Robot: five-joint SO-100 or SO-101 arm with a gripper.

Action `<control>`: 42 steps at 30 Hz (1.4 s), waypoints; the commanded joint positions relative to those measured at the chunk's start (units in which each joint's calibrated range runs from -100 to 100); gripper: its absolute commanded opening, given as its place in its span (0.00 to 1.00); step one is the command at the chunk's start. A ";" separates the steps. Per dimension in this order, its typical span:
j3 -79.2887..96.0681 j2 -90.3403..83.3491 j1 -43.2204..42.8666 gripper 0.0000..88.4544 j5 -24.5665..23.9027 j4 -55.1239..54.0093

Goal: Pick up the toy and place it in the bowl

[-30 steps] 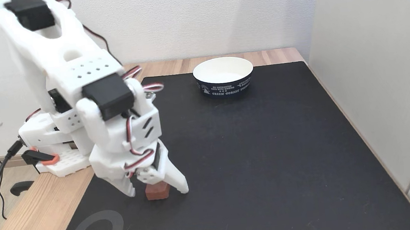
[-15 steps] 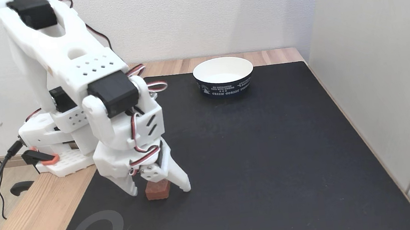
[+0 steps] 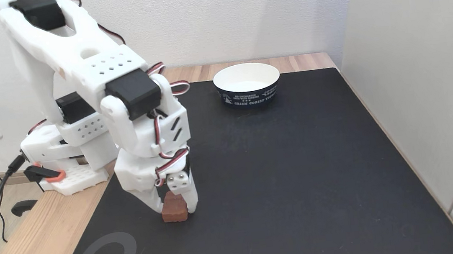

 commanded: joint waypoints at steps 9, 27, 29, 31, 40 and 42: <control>-4.53 -12.62 -7.76 0.03 -3.33 -1.18; 29.44 -46.46 -54.52 0.02 -33.91 -61.13; 34.04 -46.38 -56.78 0.03 -35.32 -68.58; 36.57 -46.38 -57.86 0.03 -36.00 -72.06; 49.63 -39.13 -60.54 0.03 -37.15 -92.63; 47.56 -33.88 -61.55 0.03 -37.15 -93.82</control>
